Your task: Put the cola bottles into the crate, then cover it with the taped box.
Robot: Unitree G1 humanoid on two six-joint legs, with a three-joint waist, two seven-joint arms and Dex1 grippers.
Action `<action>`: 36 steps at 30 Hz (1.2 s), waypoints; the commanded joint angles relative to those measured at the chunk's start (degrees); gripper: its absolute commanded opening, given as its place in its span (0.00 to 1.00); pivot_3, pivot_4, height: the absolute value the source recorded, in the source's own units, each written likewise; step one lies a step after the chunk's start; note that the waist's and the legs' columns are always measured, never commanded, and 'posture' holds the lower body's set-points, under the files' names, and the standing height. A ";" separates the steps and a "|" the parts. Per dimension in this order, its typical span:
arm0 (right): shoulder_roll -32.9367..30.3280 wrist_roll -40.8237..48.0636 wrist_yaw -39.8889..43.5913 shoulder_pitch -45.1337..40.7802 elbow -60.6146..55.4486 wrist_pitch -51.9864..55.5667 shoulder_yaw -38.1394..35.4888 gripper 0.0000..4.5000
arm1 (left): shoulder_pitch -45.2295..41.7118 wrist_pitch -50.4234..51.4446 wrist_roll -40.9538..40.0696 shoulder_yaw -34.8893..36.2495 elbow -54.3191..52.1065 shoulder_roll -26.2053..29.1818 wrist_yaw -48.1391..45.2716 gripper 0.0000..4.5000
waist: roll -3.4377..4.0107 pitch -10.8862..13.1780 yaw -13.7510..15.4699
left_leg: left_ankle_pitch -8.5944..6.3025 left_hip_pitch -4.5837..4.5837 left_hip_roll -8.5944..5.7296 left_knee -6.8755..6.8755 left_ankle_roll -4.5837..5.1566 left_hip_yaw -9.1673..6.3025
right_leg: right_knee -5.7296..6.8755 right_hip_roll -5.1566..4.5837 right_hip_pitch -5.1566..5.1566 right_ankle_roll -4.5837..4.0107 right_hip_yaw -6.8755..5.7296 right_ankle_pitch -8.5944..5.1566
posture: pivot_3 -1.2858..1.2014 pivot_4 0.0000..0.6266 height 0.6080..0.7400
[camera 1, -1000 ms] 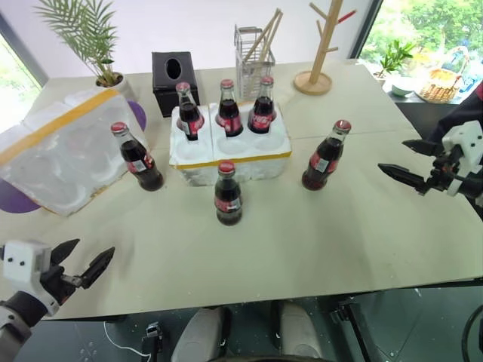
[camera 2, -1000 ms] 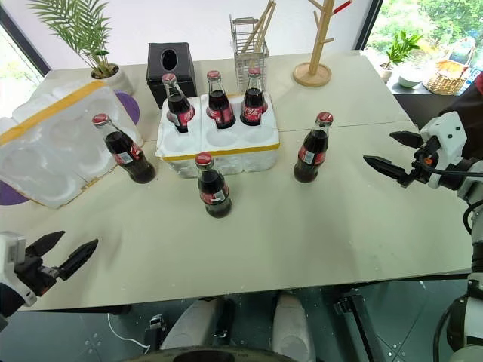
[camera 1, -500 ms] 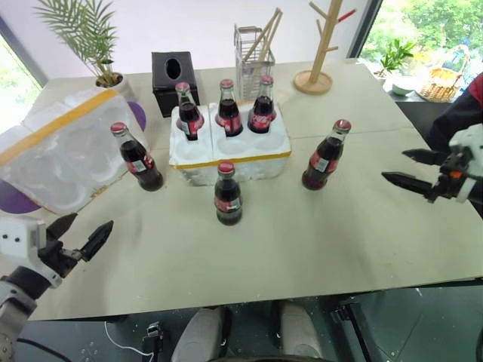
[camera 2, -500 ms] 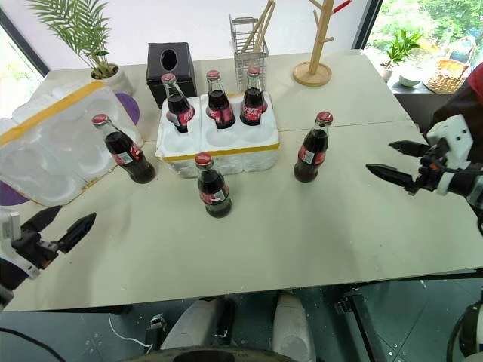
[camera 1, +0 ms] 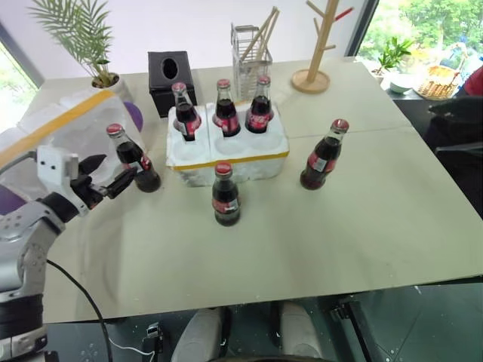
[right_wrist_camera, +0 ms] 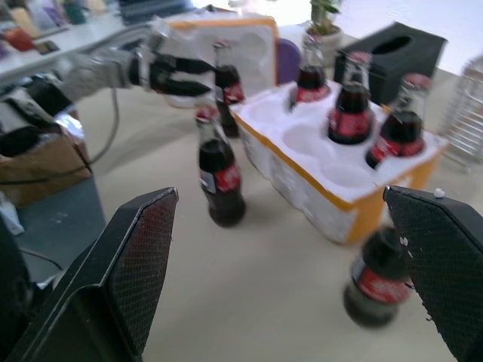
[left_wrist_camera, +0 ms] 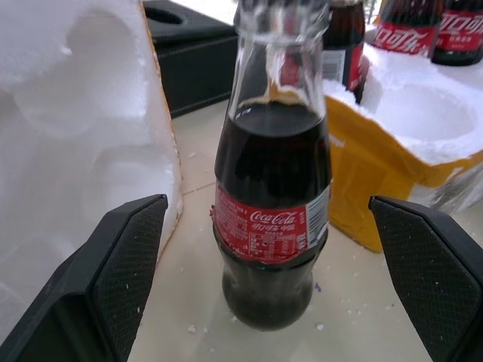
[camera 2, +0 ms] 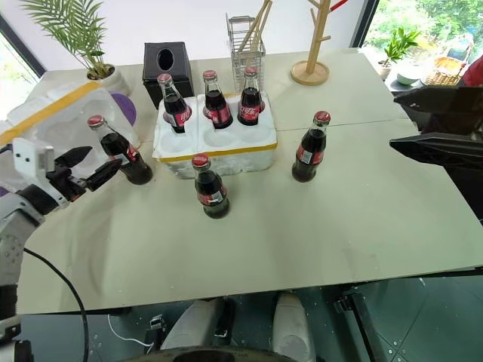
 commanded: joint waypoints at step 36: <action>4.77 5.02 -12.45 -0.71 -9.19 -4.33 3.51 1.00 | -46.58 10.44 -2.13 -17.95 23.62 5.31 -28.48 0.60 | -0.43 0.26 1.22 | 0.14 -0.13 -0.09 0.22 -0.22 0.00 | 0.13 0.06 -0.04 0.16 -0.09 0.10 | 0.52 0.24 1.00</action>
